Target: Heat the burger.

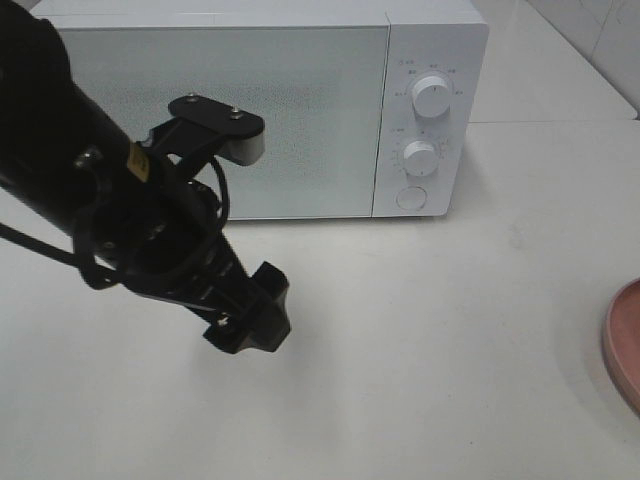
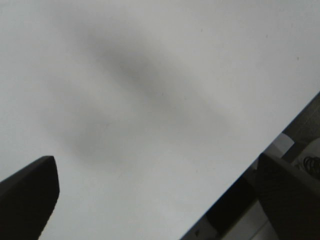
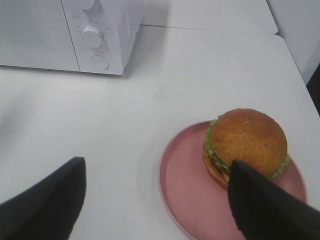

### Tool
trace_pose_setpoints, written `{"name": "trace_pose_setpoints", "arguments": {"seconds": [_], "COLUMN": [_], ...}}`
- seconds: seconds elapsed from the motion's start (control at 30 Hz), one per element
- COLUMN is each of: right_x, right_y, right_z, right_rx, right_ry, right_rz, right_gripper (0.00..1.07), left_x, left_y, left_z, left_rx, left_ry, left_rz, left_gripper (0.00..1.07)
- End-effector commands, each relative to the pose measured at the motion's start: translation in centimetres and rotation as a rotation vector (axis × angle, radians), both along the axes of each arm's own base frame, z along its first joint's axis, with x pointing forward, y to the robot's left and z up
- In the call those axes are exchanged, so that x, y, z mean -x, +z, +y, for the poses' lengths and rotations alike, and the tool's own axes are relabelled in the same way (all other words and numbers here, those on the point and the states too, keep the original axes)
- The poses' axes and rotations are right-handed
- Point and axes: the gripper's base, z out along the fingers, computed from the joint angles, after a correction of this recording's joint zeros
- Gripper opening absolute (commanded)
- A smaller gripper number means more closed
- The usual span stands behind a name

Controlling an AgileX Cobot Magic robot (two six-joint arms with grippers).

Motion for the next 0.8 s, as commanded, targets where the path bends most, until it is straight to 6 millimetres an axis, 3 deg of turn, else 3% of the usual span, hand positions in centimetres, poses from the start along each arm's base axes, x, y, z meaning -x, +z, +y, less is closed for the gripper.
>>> {"name": "trace_pose_setpoints", "arguments": {"seconds": [0.03, 0.07, 0.17, 0.23, 0.27, 0.33, 0.4, 0.43, 0.5, 0.53, 0.67, 0.8], "right_x": [0.4, 0.4, 0.4, 0.4, 0.4, 0.4, 0.4, 0.4, 0.4, 0.4, 0.4, 0.4], "right_y": [-0.1, -0.1, -0.1, -0.1, -0.1, -0.1, -0.1, -0.1, -0.1, -0.1, -0.1, -0.1], "right_z": [0.0, 0.0, 0.0, 0.0, 0.0, 0.0, 0.0, 0.0, 0.0, 0.0, 0.0, 0.0], "right_rx": [0.006, 0.006, 0.006, 0.006, 0.006, 0.006, 0.006, 0.006, 0.006, 0.006, 0.006, 0.006], "right_ry": [0.004, 0.004, 0.004, 0.004, 0.004, 0.004, 0.004, 0.004, 0.004, 0.004, 0.004, 0.004], "right_rz": [-0.027, -0.027, -0.027, -0.027, -0.027, -0.027, -0.027, -0.027, -0.027, -0.027, -0.027, -0.027], "right_gripper": [0.76, 0.76, 0.76, 0.76, 0.76, 0.76, 0.76, 0.76, 0.76, 0.76, 0.76, 0.76], "left_x": [0.0, -0.4, -0.5, -1.5, -1.5, -2.1, -2.3, -2.5, -2.6, -2.5, -1.8, 0.2], "left_y": [0.8, 1.4, 1.7, 2.7, 2.7, 3.4, 3.6, 4.1, 4.4, 4.7, 5.1, 4.9], "left_z": [1.9, 3.2, 3.9, 7.1, 7.1, 9.6, 10.5, 12.2, 13.2, 14.9, 17.3, 20.3], "left_rx": [-0.047, -0.048, -0.053, -0.066, -0.066, -0.074, -0.074, -0.073, -0.074, -0.076, -0.079, -0.046], "left_ry": [0.053, 0.099, 0.118, 0.215, 0.215, 0.293, 0.323, 0.375, 0.405, 0.465, 0.533, 0.684], "left_rz": [0.052, 0.072, 0.082, 0.11, 0.11, 0.127, 0.129, 0.131, 0.138, 0.153, 0.151, 0.143], "left_gripper": [1.0, 1.0, 1.0, 1.0, 1.0, 1.0, 1.0, 1.0, 1.0, 1.0, 1.0, 1.0]}}
